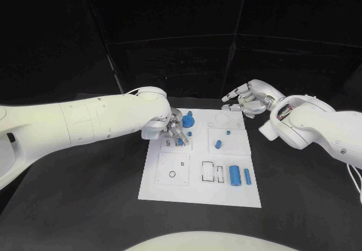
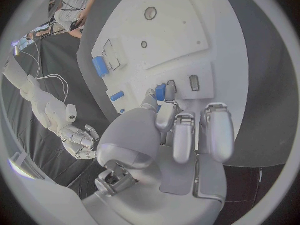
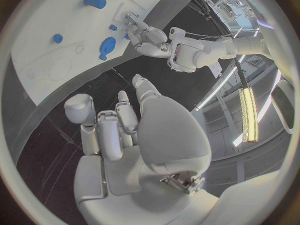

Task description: Assemble the parts on the task board

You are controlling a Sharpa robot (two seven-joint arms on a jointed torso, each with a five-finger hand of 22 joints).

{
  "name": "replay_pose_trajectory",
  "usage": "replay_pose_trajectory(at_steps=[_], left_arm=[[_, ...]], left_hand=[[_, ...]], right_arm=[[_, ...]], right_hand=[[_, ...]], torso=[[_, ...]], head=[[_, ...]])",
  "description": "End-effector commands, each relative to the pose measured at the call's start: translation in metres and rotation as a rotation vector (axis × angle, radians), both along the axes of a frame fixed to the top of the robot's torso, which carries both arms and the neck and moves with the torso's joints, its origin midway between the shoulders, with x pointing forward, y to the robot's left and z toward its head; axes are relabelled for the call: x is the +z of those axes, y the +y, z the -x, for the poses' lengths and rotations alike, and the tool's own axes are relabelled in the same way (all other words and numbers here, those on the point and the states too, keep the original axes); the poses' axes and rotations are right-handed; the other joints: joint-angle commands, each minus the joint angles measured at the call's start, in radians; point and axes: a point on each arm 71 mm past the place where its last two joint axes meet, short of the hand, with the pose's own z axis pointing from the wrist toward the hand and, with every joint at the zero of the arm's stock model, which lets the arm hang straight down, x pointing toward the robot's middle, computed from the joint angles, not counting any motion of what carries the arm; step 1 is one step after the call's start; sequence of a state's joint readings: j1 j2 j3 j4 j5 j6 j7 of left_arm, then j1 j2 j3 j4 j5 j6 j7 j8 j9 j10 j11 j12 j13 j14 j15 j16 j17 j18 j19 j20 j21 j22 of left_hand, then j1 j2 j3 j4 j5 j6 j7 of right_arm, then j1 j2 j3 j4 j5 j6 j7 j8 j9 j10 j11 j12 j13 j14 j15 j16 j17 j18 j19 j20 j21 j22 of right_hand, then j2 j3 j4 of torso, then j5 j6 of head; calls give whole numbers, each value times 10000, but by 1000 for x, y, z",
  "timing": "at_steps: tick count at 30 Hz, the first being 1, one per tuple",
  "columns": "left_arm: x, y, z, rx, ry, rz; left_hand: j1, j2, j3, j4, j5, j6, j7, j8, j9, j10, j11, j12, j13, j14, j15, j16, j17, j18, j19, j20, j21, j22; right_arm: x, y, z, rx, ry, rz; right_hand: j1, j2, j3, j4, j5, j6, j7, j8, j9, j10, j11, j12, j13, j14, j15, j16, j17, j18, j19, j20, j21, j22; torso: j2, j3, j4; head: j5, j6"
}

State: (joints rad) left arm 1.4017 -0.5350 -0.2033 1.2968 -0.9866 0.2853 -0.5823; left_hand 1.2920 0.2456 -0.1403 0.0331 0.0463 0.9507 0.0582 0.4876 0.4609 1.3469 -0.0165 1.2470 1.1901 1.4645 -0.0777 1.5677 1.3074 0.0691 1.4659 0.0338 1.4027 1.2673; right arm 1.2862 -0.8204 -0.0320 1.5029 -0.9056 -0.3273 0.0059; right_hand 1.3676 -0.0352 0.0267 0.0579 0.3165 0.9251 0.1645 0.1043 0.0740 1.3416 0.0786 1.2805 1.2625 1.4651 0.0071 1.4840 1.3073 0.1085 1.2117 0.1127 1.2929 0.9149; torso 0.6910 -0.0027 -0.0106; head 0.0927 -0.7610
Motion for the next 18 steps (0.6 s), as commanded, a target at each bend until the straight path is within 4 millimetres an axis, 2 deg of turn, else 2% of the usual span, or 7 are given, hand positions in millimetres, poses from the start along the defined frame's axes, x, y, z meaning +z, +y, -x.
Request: replay_pose_trajectory(at_steps=[1,5,10,11,15,16,18], left_arm=[[2,4,-1,398,-355,485],[2,9,0,695,-390,865],[2,17,3,1109,-500,1303],[2,19,4,1214,-565,1377],[2,27,7,1635,-823,1684],[2,28,8,1756,-879,1797],[1,30,10,1935,-984,2002]], left_hand=[[341,198,348,-265,25,26,-145,238,233,25,-120,-98,-47,1063,-118,31,2634,-79,85,-130,-77,-24],[334,198,992,-638,17,-234,-190,594,675,31,-158,-163,-89,1063,-182,31,2634,-83,91,-210,-85,-16],[86,124,1680,-922,12,-444,-205,882,1066,29,-183,-226,-139,1063,-186,31,2634,-88,97,-228,-93,-8],[-157,6,2038,-1029,-14,-544,-185,1003,1253,43,-197,-241,-152,1063,-180,31,2634,-83,101,-246,-97,-3],[-367,-61,2399,-1107,12,-579,-215,1096,1395,56,-200,-251,-162,1063,-191,31,2634,-88,107,-239,-98,6],[-674,-213,2882,-1194,10,-638,-226,1175,1551,79,-201,-249,-160,1063,-205,31,2634,-92,119,-244,-93,26],[-977,-374,3391,-1267,8,-671,-229,1237,1690,97,-207,-244,-154,1063,-207,31,2634,-95,129,-250,-89,47]], right_arm=[[0,0,-1,75,32,68],[0,-1,-2,59,82,106],[-2,-1,-4,67,171,168],[-2,-1,-4,64,180,176],[-2,-2,-5,50,197,196],[-3,-2,-5,45,200,200],[-3,-3,-6,38,204,205]], right_hand=[[130,1,-45,-9,62,-3,0,42,-6,-73,-25,-35,-9,645,-63,-68,877,146,-28,-27,-37,-10],[138,2,-43,-13,75,-3,0,44,-7,-75,-25,-38,-11,643,-64,-73,869,148,-34,-27,-42,-20],[138,-1,-46,-14,86,-5,0,45,-7,-103,-24,-72,-47,633,-64,-98,824,159,-69,-28,-71,-85],[138,-1,-46,-14,86,-5,0,45,-7,-103,-24,-72,-47,633,-64,-98,824,159,-69,-28,-71,-85],[136,-3,-49,-13,90,-7,1,45,-8,-105,-24,-74,-49,627,-64,-112,799,167,-91,-28,-90,-126],[136,-3,-49,-13,90,-7,1,45,-8,-105,-24,-74,-49,627,-64,-112,799,167,-91,-28,-90,-126],[136,-3,-49,-13,90,-7,1,45,-8,-105,-24,-74,-49,627,-64,-112,799,167,-91,-28,-90,-126]], torso=[[-1,0,14],[-4,13,29],[0,3,15],[-2,5,24],[-11,17,27],[-12,19,34],[-8,15,43]], head=[[-12,-6],[2,-16],[15,7],[23,0],[54,-6],[57,-6],[69,3]])
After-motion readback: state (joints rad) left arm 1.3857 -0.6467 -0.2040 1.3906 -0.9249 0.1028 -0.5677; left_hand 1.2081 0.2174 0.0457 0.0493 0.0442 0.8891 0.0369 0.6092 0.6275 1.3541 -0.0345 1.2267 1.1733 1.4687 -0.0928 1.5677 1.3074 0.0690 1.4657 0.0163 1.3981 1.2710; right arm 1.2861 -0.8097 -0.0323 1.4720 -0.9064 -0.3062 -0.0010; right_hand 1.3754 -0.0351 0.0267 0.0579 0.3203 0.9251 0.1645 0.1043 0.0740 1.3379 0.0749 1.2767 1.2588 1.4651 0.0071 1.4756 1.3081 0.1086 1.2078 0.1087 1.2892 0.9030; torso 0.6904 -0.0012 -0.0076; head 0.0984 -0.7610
